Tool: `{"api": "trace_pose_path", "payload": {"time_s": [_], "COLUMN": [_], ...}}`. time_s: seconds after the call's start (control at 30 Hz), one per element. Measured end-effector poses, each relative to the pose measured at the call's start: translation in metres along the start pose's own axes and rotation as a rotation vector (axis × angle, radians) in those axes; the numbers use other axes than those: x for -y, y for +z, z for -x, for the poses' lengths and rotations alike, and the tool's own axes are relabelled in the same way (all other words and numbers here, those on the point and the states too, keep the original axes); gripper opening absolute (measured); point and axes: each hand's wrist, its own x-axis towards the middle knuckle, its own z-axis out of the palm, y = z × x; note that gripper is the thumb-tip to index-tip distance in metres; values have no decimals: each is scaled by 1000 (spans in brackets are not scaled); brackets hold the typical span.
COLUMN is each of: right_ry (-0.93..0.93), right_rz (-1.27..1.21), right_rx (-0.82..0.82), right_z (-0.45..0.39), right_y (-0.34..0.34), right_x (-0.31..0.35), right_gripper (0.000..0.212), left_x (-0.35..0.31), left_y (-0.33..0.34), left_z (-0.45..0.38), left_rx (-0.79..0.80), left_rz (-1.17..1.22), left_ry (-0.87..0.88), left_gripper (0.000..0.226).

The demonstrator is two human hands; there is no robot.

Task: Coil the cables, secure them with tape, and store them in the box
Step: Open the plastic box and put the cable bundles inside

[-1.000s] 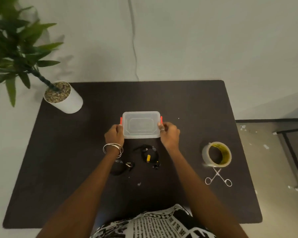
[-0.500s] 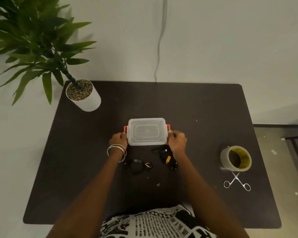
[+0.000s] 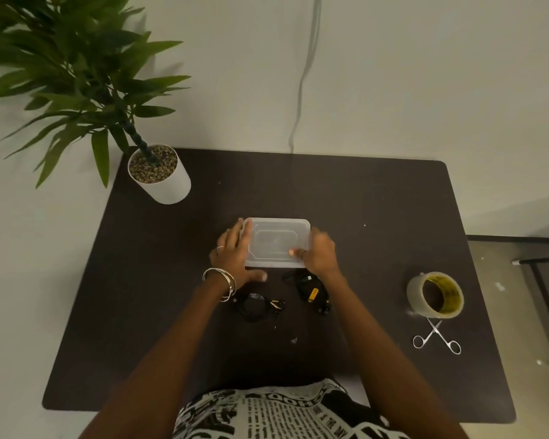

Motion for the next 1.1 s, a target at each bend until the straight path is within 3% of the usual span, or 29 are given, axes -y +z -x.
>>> {"api": "trace_pose_path", "payload": {"time_s": [0.1, 0.33, 0.43, 0.57, 0.7, 0.8, 0.9, 0.97, 1.1], "right_ry": [37, 51, 21, 49, 84, 93, 138, 209, 272], "right_rz": [81, 234, 66, -152, -195, -279, -544, -734, -834], "right_rx": [-22, -122, -150, -187, -174, -131, -50, 29, 101], "right_z": [-3, 9, 15, 20, 19, 21, 26, 30, 40], "right_y": [0, -4, -4, -14, -22, -28, -34, -37, -41], "right_x": [6, 20, 15, 8, 10, 11, 10, 8, 5], "right_gripper": [61, 68, 64, 42, 36, 24, 9, 9, 12], "left_x": [0, 3, 5, 4, -1, 1, 4, 5, 6], "left_y": [-1, -6, -5, -4, -5, -5, -4, -2, 0], "left_z": [-9, -22, -22, -19, -16, -15, -12, -9, -7], "left_rx": [67, -25, -57, -73, -73, -83, -117, -140, -136], "left_rz": [-151, -71, -18, 61, 139, 164, 190, 202, 191], "left_ry": [0, -44, -42, -62, -115, -145, -133, -115, -108], "left_gripper": [136, 142, 145, 145, 145, 146, 145, 141, 139]}}
